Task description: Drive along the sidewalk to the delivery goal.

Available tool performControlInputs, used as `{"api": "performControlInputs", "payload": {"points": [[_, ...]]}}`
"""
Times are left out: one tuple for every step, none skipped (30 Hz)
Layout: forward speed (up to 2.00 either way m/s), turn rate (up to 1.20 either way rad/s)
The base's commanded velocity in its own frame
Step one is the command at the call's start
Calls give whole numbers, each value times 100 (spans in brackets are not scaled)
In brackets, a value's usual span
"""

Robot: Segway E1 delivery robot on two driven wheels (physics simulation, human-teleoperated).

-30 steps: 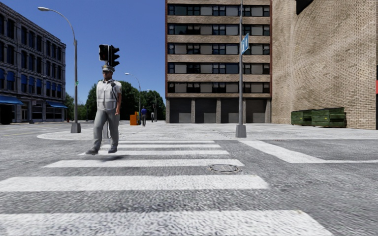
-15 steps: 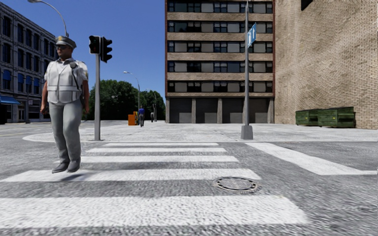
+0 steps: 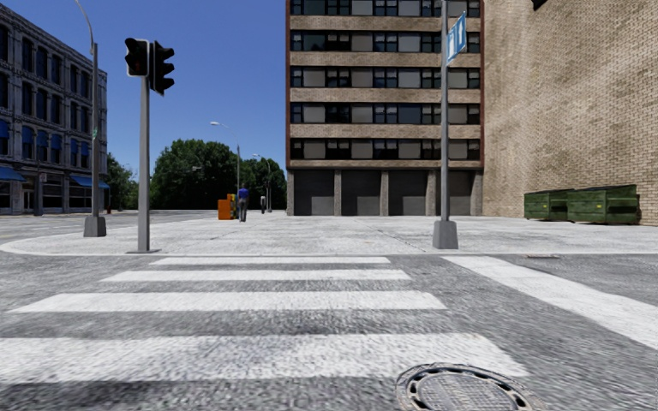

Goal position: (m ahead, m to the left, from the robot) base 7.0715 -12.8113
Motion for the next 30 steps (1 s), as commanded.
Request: {"api": "performControlInputs", "payload": {"points": [[200, 0], [200, 0], [200, 0], [200, 0], [200, 0], [200, 0], [200, 0], [200, 0], [200, 0], [200, 0], [200, 0], [200, 0], [200, 0], [200, 0], [200, 0], [200, 0], [200, 0], [200, 0], [200, 0], [200, 0], [200, 0], [200, 0], [200, 0], [200, 0], [200, 0], [200, 0], [200, 0], [200, 0], [200, 0], [200, 0]]}}
